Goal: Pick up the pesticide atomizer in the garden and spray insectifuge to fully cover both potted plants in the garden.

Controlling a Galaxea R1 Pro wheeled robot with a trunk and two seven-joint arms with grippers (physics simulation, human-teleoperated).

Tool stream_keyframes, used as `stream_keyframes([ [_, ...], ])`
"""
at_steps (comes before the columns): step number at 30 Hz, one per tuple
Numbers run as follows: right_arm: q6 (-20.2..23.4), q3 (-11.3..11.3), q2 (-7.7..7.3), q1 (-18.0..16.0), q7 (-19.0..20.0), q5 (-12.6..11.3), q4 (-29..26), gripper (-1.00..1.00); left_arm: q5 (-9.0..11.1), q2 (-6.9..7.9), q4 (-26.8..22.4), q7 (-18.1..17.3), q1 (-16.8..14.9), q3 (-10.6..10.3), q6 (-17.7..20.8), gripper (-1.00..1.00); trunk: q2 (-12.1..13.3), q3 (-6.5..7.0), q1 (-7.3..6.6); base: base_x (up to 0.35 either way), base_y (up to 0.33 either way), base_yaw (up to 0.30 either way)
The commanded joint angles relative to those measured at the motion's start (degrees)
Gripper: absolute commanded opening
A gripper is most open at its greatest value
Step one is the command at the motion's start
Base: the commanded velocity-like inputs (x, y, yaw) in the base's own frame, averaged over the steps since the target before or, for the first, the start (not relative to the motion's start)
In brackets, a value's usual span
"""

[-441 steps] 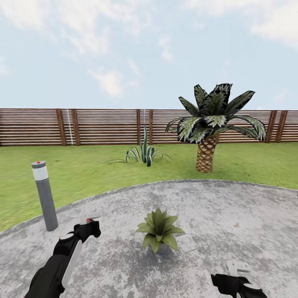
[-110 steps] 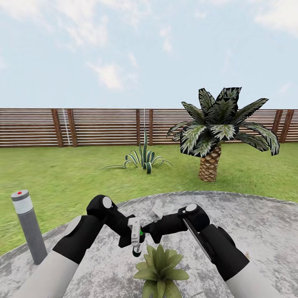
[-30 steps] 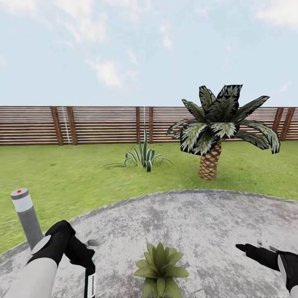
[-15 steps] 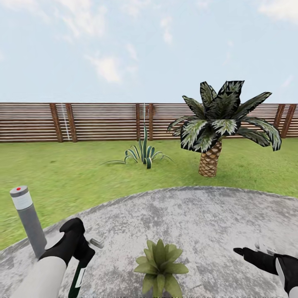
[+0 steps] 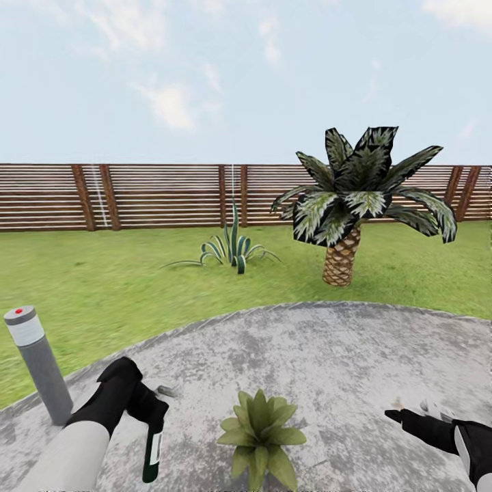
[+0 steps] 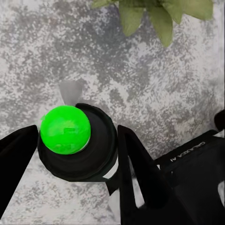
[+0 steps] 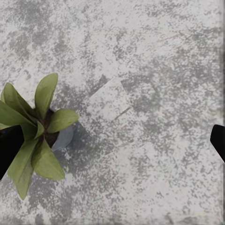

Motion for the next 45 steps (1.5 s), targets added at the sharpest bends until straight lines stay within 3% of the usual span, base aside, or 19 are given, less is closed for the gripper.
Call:
stream_keyframes([
  [1, 0.2, -0.4, 0.04, -0.1, 0.5, 0.6, 0.0, 1.00, 0.0, -0.01, -0.1, -0.9, -0.1, 0.2, 0.4, -1.00, 0.0, -0.16, 0.00, 0.000, 0.000, -0.105],
  [8, 0.2, -0.3, 0.09, -0.1, 0.6, 0.7, 0.1, 1.00, 0.6, 0.03, 0.0, -4.1, -0.2, 0.1, 0.4, -1.00, 0.0, -0.42, 0.00, 0.222, 0.000, -0.033],
  [15, 0.2, -0.3, 0.15, -0.1, 0.6, 0.7, 0.1, 1.00, 0.5, 0.03, 0.4, -4.3, -0.2, -0.1, 0.3, -1.00, 0.0, -0.60, 0.00, 0.211, 0.000, -0.001],
  [33, 0.2, -0.4, 0.05, -0.1, 0.6, 0.6, 0.1, 1.00, 0.4, -0.06, 0.6, -4.3, 0.1, -0.2, 0.2, -1.00, 0.0, -2.24, 0.00, 0.006, 0.000, 0.000],
  [45, 0.2, -0.4, 0.04, -0.1, 0.7, 0.6, 0.1, 1.00, 0.4, -0.15, 0.6, -4.3, 0.2, -3.0, 0.2, -1.00, 0.0, -3.31, 0.00, 0.014, 0.000, -0.088],
])
